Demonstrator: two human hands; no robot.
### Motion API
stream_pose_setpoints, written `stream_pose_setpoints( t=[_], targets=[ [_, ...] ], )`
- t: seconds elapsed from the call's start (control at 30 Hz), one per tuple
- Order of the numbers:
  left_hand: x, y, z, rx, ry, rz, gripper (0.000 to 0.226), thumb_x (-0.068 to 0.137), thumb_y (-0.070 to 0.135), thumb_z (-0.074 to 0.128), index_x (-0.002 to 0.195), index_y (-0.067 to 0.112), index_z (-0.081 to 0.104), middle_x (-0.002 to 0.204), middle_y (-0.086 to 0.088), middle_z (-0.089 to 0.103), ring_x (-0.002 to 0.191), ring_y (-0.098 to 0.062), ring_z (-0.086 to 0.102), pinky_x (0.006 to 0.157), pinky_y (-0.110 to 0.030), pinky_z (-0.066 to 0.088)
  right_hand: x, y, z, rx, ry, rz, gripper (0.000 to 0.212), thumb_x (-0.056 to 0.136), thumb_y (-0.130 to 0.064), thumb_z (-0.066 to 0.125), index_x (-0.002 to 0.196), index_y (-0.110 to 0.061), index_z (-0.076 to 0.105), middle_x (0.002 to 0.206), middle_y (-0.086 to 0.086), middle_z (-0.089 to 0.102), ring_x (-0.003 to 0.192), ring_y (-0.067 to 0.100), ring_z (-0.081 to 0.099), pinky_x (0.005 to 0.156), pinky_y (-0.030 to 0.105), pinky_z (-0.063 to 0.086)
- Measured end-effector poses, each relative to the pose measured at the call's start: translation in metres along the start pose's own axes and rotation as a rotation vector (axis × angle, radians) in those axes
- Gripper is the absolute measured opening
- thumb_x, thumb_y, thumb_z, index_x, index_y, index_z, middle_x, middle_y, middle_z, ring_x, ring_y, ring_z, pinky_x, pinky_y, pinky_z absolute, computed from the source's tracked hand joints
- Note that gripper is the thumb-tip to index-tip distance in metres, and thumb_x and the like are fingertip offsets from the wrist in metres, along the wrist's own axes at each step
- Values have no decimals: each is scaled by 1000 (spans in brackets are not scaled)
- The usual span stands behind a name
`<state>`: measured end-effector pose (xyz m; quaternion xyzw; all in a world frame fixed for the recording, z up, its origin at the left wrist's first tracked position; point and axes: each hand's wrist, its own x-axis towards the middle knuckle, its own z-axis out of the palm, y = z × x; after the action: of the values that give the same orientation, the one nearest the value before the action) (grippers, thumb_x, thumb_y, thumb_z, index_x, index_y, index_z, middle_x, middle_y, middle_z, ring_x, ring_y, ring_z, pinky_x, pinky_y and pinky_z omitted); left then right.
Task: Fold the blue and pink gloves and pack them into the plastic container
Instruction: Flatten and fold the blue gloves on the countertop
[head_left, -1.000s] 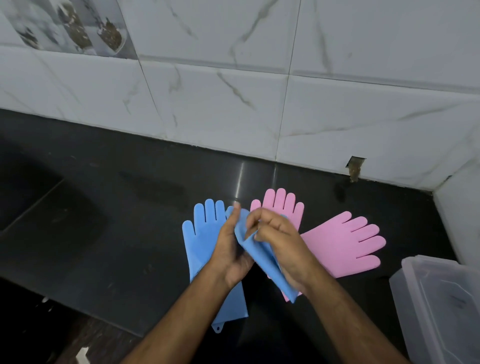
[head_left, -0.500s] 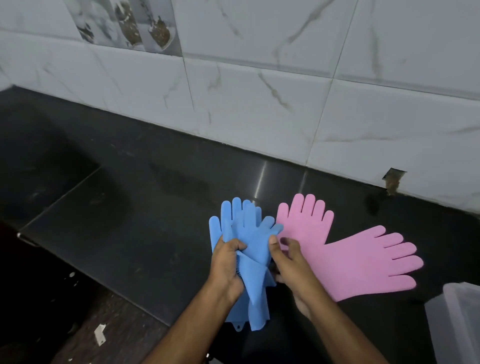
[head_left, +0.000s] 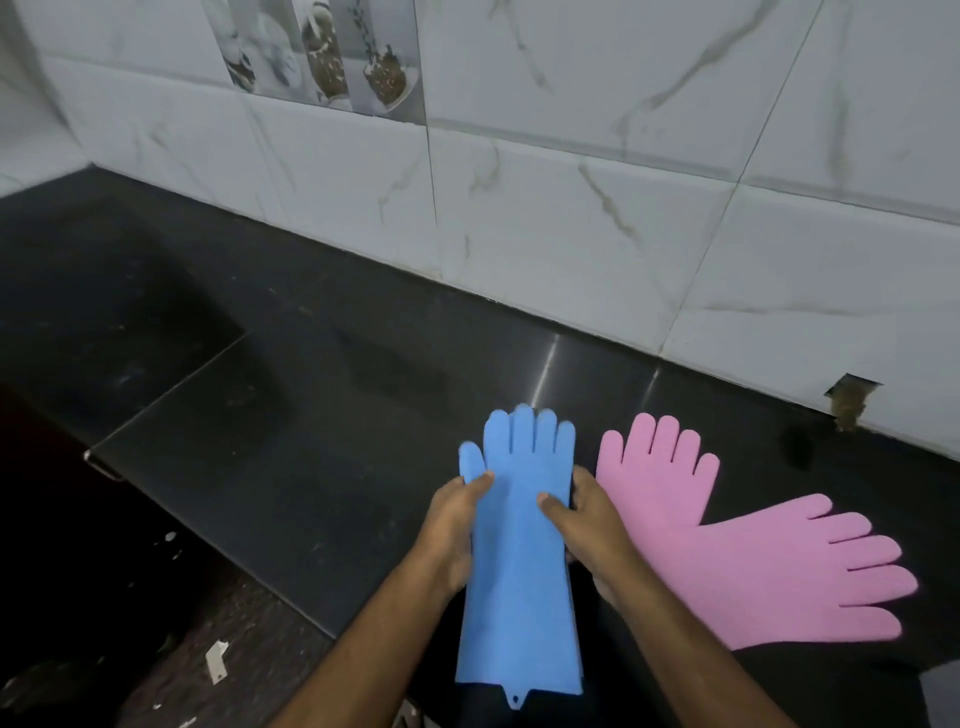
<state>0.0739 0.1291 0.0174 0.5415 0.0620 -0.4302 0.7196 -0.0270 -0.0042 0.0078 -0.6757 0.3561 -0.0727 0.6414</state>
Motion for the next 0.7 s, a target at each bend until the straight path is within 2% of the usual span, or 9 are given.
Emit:
stream_pose_setpoints(
  t=[0.07, 0.17, 0.27, 0.37, 0.43, 0.53, 0.6, 0.7],
  targets=[
    [8, -7, -12, 146, 64, 68, 22, 101, 12, 61, 117, -1, 67, 114, -22, 76, 99, -35, 77, 76, -41, 62, 7, 17, 4, -180, 57, 10, 28, 97, -22, 62, 124, -25, 54, 115, -6, 70, 100, 15, 70, 84, 45, 62],
    [19, -15, -18, 271, 126, 140, 15, 99, 3, 56, 108, 5, 69, 108, -17, 78, 95, -32, 77, 76, -40, 62, 8, 28, 5, -331, 109, -98, 26, 98, -27, 62, 123, -26, 54, 112, -11, 69, 103, 14, 69, 89, 37, 59],
    [23, -15, -13, 314, 158, 183, 18, 98, 2, 54, 105, 11, 68, 103, -9, 79, 91, -24, 77, 71, -31, 62, 7, 32, 9, -436, 113, -147, 41, 102, -31, 55, 142, -28, 45, 127, -14, 64, 111, 11, 65, 93, 29, 56],
    [20, -15, -8, 308, 132, 234, 22, 97, -1, 51, 104, 13, 66, 105, -10, 76, 88, -17, 75, 70, -27, 61, 6, 31, 11, -524, 144, -174, 51, 105, -32, 48, 154, -28, 34, 134, -13, 59, 119, 13, 61, 100, 29, 51],
    [19, -15, -7, 330, 136, 260, 22, 97, -2, 49, 106, 10, 64, 108, -12, 75, 91, -19, 73, 76, -32, 62, 10, 31, 9, -496, 156, -170, 48, 105, -31, 49, 151, -28, 36, 131, -9, 62, 113, 16, 64, 98, 32, 53],
    [19, -17, -10, 354, 168, 247, 16, 99, 3, 54, 111, 12, 61, 112, -10, 73, 99, -21, 73, 85, -38, 61, 17, 34, 8, -450, 196, -118, 32, 102, -31, 55, 132, -23, 47, 120, -2, 69, 102, 20, 69, 87, 35, 56],
    [20, -16, -12, 366, 181, 226, 17, 100, 8, 58, 115, 16, 59, 113, -6, 73, 101, -19, 73, 86, -37, 61, 20, 33, 7, -436, 200, -86, 28, 101, -31, 57, 126, -20, 49, 119, -1, 69, 100, 19, 68, 83, 31, 55],
    [21, -19, -14, 382, 182, 230, 23, 100, 7, 58, 119, 20, 57, 115, -4, 72, 103, -19, 73, 92, -42, 61, 11, 29, 14, -437, 203, -92, 33, 101, -29, 59, 129, -18, 48, 122, -2, 66, 95, 12, 62, 80, 24, 48]
  ],
)
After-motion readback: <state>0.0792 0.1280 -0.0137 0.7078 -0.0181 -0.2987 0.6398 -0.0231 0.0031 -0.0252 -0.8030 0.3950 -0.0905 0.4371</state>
